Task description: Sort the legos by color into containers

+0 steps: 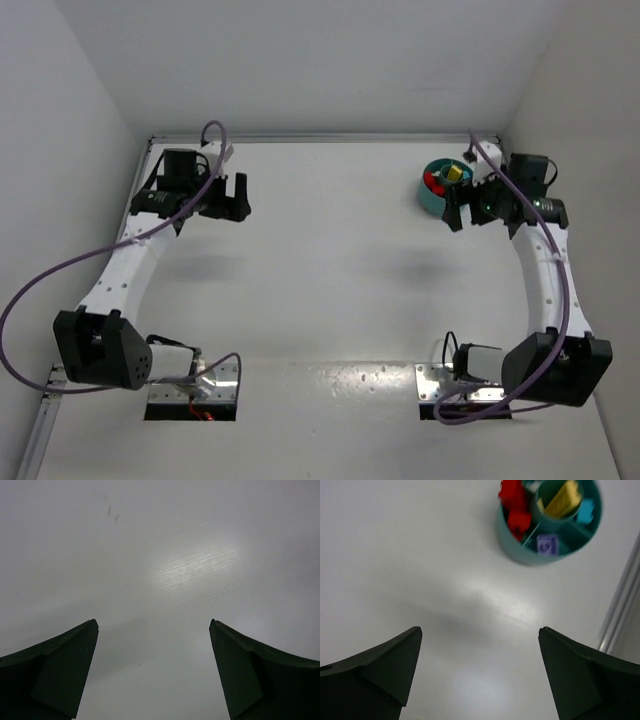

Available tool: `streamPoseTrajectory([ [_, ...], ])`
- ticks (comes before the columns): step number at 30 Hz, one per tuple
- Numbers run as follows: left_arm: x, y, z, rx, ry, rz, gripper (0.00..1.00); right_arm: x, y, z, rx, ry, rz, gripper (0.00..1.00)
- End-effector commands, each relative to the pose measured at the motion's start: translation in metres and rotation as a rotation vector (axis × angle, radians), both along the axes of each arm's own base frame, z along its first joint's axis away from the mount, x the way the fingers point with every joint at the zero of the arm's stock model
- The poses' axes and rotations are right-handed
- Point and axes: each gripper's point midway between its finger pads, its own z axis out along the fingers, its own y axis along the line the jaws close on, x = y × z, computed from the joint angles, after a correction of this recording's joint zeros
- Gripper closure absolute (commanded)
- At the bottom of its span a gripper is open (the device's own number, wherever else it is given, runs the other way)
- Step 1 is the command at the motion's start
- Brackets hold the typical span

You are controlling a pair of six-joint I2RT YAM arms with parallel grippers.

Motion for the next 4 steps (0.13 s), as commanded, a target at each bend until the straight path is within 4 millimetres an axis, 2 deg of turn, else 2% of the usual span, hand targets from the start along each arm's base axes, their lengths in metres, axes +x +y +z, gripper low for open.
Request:
streamPoseTrajectory([
  [1,-0.008,0.017,0.007,0.090,-0.078,0.043,0.00,-0.026,0.005,-0.016,0.043,0.013,-0.003,0.01],
  [3,-0.011,0.022,0.008,0.107,-0.103,0.056,0.00,-0.039,0.009,-0.031,0.065,0.043,-0.007,0.01],
  [4,-0.015,0.023,0.004,0.117,-0.105,0.048,0.00,-0.044,0.009,-0.026,0.068,0.019,-0.009,0.01],
])
